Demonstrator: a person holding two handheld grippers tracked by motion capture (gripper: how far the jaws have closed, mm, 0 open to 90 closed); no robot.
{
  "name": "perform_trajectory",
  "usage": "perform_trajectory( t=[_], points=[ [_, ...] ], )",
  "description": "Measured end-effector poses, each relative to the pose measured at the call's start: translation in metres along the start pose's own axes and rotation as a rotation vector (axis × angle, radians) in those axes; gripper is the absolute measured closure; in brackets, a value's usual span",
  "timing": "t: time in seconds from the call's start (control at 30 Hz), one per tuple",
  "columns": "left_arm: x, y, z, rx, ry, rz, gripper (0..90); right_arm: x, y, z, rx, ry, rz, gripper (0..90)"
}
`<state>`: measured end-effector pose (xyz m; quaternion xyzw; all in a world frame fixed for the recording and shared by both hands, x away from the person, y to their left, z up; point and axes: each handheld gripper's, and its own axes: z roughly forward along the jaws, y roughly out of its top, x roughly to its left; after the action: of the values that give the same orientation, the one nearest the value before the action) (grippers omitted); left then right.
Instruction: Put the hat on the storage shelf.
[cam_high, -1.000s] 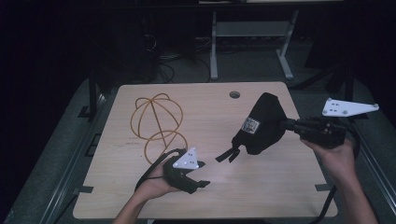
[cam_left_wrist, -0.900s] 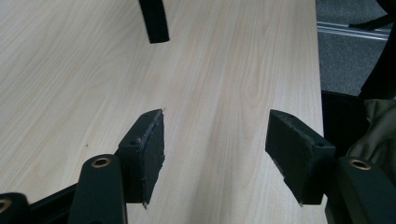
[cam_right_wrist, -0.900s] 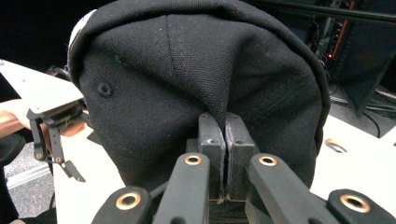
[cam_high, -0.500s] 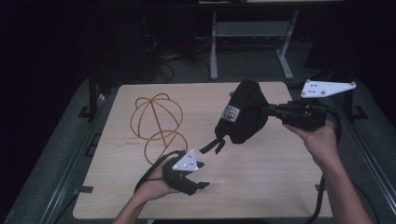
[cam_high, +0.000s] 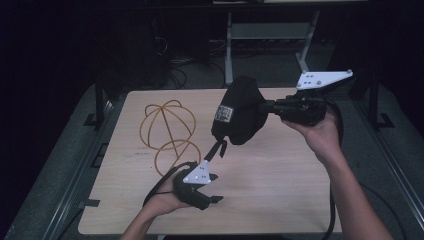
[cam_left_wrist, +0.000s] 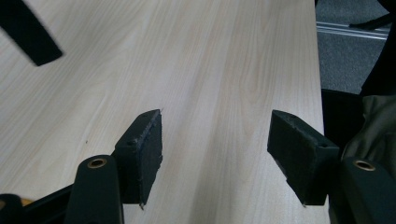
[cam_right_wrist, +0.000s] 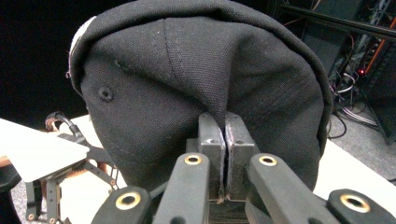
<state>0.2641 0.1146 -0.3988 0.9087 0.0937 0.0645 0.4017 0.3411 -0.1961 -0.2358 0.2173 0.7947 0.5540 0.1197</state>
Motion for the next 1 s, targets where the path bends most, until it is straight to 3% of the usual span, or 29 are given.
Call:
perform_trajectory(
  t=[0.33, 0.73, 1.0],
  points=[
    [-0.001, 0.001, 0.000, -0.001, -0.009, 0.005, 35.2, 0.010, 0.033, 0.029, 0.032, 0.044, -0.048, 88.1],
    [0.000, 0.002, -0.003, -0.007, -0.001, 0.029, 35.2, 0.028, 0.074, 0.083, 0.106, 0.126, -0.129, 88.1],
    [-0.002, 0.004, -0.001, -0.006, -0.010, 0.034, 35.2, 0.036, 0.094, 0.119, 0.155, 0.167, -0.144, 88.0]
  ],
)
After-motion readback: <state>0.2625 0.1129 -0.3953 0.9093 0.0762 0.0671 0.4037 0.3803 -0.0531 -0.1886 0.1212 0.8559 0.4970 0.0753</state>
